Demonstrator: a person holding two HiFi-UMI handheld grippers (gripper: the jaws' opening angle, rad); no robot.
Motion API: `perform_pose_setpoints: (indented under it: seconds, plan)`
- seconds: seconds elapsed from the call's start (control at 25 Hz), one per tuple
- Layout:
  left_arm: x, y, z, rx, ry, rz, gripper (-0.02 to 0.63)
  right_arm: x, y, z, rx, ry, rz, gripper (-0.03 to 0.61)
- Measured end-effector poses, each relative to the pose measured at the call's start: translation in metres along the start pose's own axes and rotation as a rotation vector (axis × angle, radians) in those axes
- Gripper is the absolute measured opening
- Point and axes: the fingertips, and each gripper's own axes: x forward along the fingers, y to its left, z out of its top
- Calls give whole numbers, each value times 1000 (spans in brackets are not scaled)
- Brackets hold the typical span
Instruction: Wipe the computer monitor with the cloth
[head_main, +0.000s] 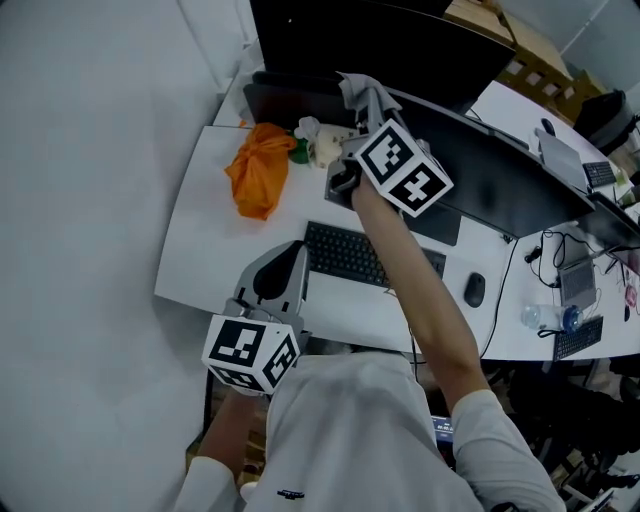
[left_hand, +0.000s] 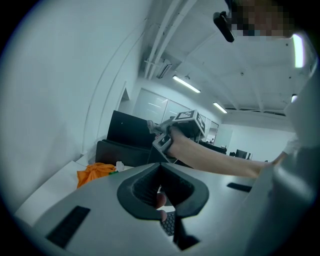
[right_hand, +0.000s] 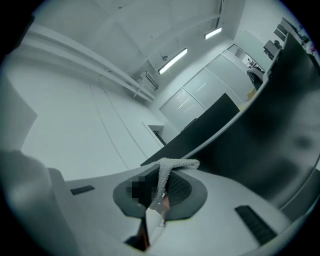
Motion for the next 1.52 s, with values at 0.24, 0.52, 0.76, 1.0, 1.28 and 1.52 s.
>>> perform_pose_setpoints:
  seconds: [0.24,0.52,0.76,1.0,1.28,1.52]
  plan:
    - [-1,-8,4,10,-7,-13,14,-3,-4,15,15,-4,-13,23]
    - [3,-22,0,8,-2,-49,14,-19,-32,33,65,-18,-75,23]
    - [13,-35,-4,25,18,-93,14,-38,-50,48,39,-7,-85,23]
    - [28,-55,-5,36,30,-153,14,-70,-66,65,-29,43,-51,23]
    - [44,-85,-7,48,37,-217,14,-126,-99,100,-111,46,-58,23]
    - [51,-114,-10,63,38,-268,14,-179,-120,117,-186,63,-50,23]
